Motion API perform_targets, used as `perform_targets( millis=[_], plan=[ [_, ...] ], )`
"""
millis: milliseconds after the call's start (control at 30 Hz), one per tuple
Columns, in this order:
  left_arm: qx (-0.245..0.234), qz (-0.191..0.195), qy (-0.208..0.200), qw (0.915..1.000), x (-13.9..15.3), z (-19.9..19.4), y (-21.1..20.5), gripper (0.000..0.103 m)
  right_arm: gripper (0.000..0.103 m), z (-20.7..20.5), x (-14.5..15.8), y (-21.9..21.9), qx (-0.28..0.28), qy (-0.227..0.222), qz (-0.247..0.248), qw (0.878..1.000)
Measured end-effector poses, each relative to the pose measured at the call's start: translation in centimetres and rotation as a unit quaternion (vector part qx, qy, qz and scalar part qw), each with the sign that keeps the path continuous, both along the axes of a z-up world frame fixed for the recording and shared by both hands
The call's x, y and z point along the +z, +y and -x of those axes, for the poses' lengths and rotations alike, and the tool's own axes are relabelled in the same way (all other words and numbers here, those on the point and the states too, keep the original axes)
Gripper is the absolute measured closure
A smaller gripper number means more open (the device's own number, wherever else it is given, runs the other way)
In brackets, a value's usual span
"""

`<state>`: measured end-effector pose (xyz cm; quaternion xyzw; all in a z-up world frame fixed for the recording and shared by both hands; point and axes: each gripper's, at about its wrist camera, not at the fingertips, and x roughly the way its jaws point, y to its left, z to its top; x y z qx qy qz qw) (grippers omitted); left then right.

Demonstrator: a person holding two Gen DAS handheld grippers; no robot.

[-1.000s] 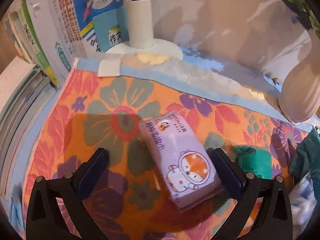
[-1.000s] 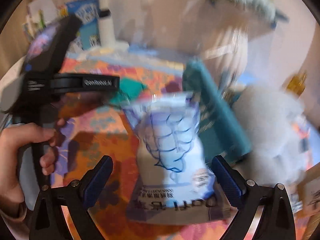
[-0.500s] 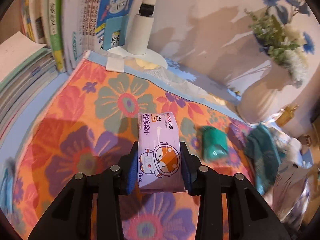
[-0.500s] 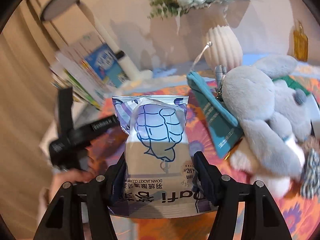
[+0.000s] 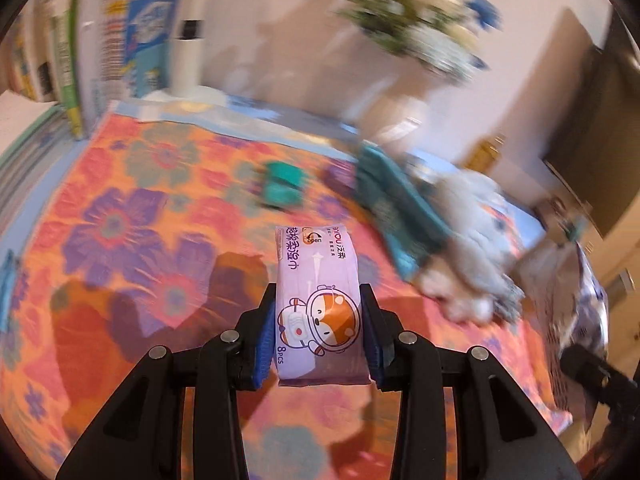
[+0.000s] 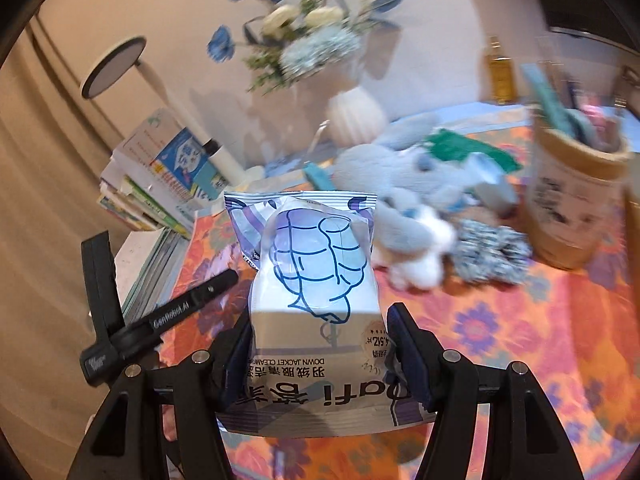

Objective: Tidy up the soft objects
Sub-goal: 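Carry both packs to the amber glass plate and release them there, then return both tools to the desk toward the teal items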

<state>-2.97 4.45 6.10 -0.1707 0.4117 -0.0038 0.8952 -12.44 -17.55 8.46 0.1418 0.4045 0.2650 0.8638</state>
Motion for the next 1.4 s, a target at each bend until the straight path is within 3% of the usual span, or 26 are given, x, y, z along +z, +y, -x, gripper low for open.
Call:
perform_targets(
  millis=[233,467,667,900,1100,1233,1300,1367,1400],
  plan=[
    [-0.099,-0.004,-0.027,0.9947,1.9,0.6,-8.8,0.069,0.040,0.9,1.4,-6.1,-0.057,-0.022,-0.004,0.998],
    [-0.197,-0.021,-0.063,0.9782,4.6,0.7,-18.0,0.069,0.040,-0.2,2.5,-12.8,-0.139,-0.021,0.010,0.990],
    [-0.249,-0.024,-0.068,0.9658,5.3,-0.1,-23.5,0.069,0.039,-2.2,3.2,-19.4,-0.205,-0.014,0.002,0.979],
    [-0.308,-0.016,-0.074,0.9485,5.3,-1.3,-30.0,0.069,0.039,-4.1,1.2,-25.1,-0.250,0.006,-0.018,0.968],
    [-0.352,-0.029,-0.078,0.9324,4.4,-2.1,-34.7,0.068,0.038,-5.2,-0.9,-27.0,-0.267,0.021,-0.012,0.963],
    [-0.347,-0.037,-0.085,0.9331,3.5,-2.9,-36.2,0.066,0.035,-5.6,-2.2,-28.4,-0.289,0.020,-0.044,0.956],
    [-0.341,-0.043,-0.079,0.9359,2.9,-3.6,-36.8,0.056,0.033,-5.7,-2.9,-29.3,-0.295,0.028,-0.067,0.953],
    [-0.333,-0.058,-0.061,0.9394,2.4,-4.2,-37.3,0.023,0.025,-5.7,-3.1,-29.8,-0.300,0.033,-0.074,0.951],
    [-0.341,-0.053,-0.055,0.9370,2.3,-4.3,-37.5,0.017,0.017,-5.6,-3.0,-29.9,-0.302,0.036,-0.078,0.949]
  ],
)
